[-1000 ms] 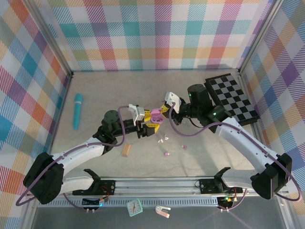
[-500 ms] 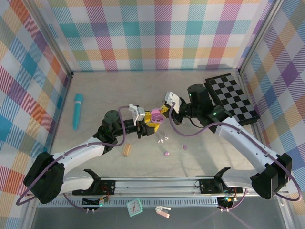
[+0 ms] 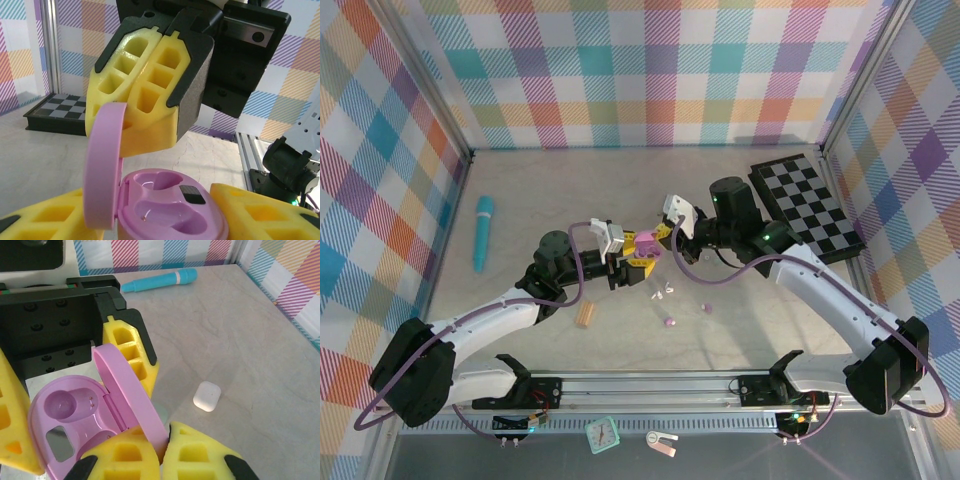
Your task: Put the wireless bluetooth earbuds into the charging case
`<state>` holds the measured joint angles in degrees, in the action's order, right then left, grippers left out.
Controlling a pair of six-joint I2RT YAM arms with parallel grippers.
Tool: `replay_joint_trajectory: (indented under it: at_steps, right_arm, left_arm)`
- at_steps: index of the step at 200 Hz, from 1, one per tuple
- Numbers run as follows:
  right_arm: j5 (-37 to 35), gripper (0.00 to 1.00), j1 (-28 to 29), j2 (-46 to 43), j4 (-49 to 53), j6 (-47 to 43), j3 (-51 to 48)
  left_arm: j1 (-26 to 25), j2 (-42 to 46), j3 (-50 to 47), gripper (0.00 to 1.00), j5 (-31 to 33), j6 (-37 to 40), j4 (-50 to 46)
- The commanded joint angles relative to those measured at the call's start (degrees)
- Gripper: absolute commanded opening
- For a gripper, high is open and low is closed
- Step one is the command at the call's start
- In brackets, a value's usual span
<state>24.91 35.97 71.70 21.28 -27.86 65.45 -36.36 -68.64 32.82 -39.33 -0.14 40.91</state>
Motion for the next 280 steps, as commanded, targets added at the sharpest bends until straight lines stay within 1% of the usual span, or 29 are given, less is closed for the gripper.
replay_joint_trajectory:
  at_steps: [1,8,20,45,66,74,86,90,128,148,175,205,227,238,254,273,280]
  right_arm:
    - [1.82,0.0,0.33,0.1,0.08,-0.54,1.57]
    - [1.44,0.0,0.34,0.02,-0.09,-0.49,1.57]
    - [0.84,0.0,0.4,-0.36,-1.07,0.11,1.23]
    - [-0.39,0.0,0.42,-1.01,-2.14,1.07,0.91]
    - [-1.28,0.0,0.4,-1.3,-2.61,1.83,0.73]
    - [-1.44,0.0,0.35,-1.26,-2.64,2.25,0.82]
    - [-1.76,0.0,0.38,-1.3,-2.58,2.84,0.82]
    - [-1.91,0.0,0.35,-1.3,-2.63,3.14,0.82]
    - [-2.67,0.0,0.33,-1.56,-2.91,3.94,0.6]
    - [-2.42,0.0,0.32,-1.73,-2.92,4.07,0.47]
    - [-1.9,0.0,0.35,-1.74,-2.43,4.05,0.47]
    - [-1.71,0.0,0.36,-1.91,-2.47,4.27,0.56]
    - [-1.62,0.0,0.31,-2.06,-2.62,4.38,0.56]
    - [-1.63,0.05,0.34,-2.18,-2.81,4.45,0.47]
    - [-1.64,0.1,0.38,-2.27,-2.9,4.56,0.47]
    - [-1.75,0.22,0.29,-2.4,-3.06,4.59,0.47]
    - [-1.78,0.25,0.32,-2.57,-3.16,4.76,0.47]
  left_arm:
    - [-0.56,0.23,1.33,0.48,-0.89,1.02,2.59]
    - [-0.56,0.22,1.24,0.45,-0.82,0.96,2.6]
    - [-0.56,0.35,1.03,0.46,-0.66,1.1,2.6]
    - [-0.59,0.4,0.67,0.56,-0.37,1.14,2.55]
    - [-0.64,0.31,0.45,0.57,-0.65,1.27,2.55]
    - [-0.64,0.31,0.49,0.55,-0.87,1.29,2.56]
    - [-0.64,0.17,0.61,0.48,-1.15,1.31,2.66]
    - [-0.64,0.02,0.66,0.46,-1.26,1.34,2.62]
    - [-0.64,0.15,0.33,0.45,-1.14,1.03,3.15]
    - [-0.64,0.21,0.41,0.42,-1.09,0.96,3.16]
    - [-0.64,0.39,0.71,0.41,-1.36,0.86,3.19]
    - [-0.6,0.59,0.67,0.37,-1.41,0.85,3.26]
    - [-0.64,0.78,0.73,0.31,-1.47,0.85,3.35]
    - [-0.64,0.67,0.71,0.3,-1.7,0.8,3.65]
    - [-0.63,0.63,0.66,0.3,-1.8,0.57,4.17]
    - [-0.64,0.7,0.41,0.3,-1.71,0.14,4.83]
    - [-0.64,0.62,0.36,0.3,-1.7,0.06,4.98]
